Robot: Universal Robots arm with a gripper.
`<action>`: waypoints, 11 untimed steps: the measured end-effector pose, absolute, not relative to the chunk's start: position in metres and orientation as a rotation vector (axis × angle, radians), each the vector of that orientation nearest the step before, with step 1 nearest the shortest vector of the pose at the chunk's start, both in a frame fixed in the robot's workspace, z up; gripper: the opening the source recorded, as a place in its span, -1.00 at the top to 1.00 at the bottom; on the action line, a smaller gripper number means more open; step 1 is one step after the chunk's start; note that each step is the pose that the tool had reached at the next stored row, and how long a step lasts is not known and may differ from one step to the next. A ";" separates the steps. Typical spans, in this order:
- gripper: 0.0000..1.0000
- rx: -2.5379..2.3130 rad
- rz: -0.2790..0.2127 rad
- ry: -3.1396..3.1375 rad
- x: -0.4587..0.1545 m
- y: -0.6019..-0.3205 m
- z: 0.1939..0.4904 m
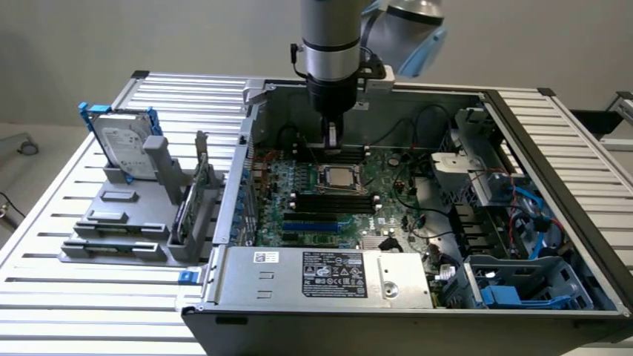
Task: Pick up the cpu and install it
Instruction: 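Close the cpu cover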
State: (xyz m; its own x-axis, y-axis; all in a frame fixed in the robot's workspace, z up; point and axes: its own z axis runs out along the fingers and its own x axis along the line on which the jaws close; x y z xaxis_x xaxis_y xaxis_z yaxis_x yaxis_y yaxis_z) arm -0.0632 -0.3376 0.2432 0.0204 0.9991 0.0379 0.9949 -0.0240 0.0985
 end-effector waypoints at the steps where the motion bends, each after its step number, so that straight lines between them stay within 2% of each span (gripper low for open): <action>1: 0.79 2.212 0.149 2.163 -0.060 -0.338 0.245; 11: 0.79 2.213 0.147 2.164 -0.018 -0.344 0.262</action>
State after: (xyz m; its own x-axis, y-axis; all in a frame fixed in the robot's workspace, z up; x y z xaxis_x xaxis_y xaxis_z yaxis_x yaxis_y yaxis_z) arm -0.0179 -0.3440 0.2624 0.0203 0.9991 0.0382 0.9950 -0.0240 0.0968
